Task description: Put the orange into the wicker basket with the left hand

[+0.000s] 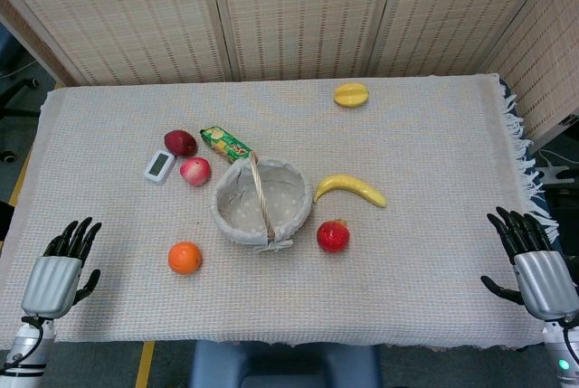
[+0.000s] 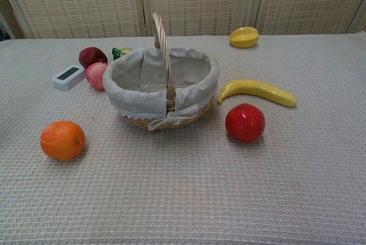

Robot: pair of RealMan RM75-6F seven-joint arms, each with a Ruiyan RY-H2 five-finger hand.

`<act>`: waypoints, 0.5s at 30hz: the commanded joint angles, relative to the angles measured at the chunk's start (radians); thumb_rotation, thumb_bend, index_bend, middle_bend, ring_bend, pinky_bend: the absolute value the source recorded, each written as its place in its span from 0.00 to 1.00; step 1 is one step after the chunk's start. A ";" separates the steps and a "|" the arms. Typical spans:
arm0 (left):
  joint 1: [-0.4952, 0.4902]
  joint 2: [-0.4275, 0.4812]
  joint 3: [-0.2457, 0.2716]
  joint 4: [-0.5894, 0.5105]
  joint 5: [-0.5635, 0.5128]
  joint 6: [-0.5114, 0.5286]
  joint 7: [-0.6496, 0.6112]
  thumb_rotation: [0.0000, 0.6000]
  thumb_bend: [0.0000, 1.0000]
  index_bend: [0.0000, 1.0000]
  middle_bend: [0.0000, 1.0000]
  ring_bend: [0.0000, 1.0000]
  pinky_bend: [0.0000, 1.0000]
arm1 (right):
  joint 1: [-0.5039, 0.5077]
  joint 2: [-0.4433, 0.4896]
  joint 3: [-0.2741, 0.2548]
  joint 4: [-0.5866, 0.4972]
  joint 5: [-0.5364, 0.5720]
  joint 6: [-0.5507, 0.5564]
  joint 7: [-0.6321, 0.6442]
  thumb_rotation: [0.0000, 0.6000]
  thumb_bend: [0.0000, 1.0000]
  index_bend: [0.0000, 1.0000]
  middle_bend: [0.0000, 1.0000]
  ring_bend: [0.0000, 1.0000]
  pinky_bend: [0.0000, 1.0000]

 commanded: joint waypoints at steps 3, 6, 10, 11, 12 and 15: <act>-0.002 -0.005 0.000 0.004 0.003 -0.003 0.009 1.00 0.37 0.00 0.00 0.04 0.23 | -0.005 0.003 -0.001 -0.001 -0.002 0.010 0.007 1.00 0.03 0.00 0.00 0.00 0.05; -0.005 -0.011 0.001 0.010 0.004 -0.008 0.019 1.00 0.37 0.00 0.00 0.04 0.23 | -0.011 0.004 -0.003 -0.002 -0.009 0.023 0.013 1.00 0.03 0.00 0.00 0.00 0.05; -0.011 -0.023 0.002 0.023 0.032 0.002 0.026 1.00 0.37 0.00 0.00 0.02 0.22 | -0.014 0.002 -0.004 0.001 -0.017 0.035 0.020 1.00 0.03 0.00 0.00 0.00 0.05; -0.015 -0.026 0.002 0.026 0.038 0.000 0.022 1.00 0.37 0.00 0.00 0.01 0.22 | -0.013 0.001 -0.003 0.002 -0.016 0.034 0.020 1.00 0.03 0.00 0.00 0.00 0.05; -0.021 -0.028 0.001 0.026 0.042 -0.006 0.018 1.00 0.37 0.00 0.00 0.00 0.22 | -0.012 0.000 -0.001 0.002 -0.013 0.033 0.020 1.00 0.03 0.00 0.00 0.00 0.05; -0.055 -0.022 -0.012 -0.006 0.026 -0.061 0.009 1.00 0.37 0.00 0.00 0.00 0.21 | -0.006 -0.003 0.007 0.002 0.002 0.021 0.016 1.00 0.03 0.00 0.00 0.00 0.05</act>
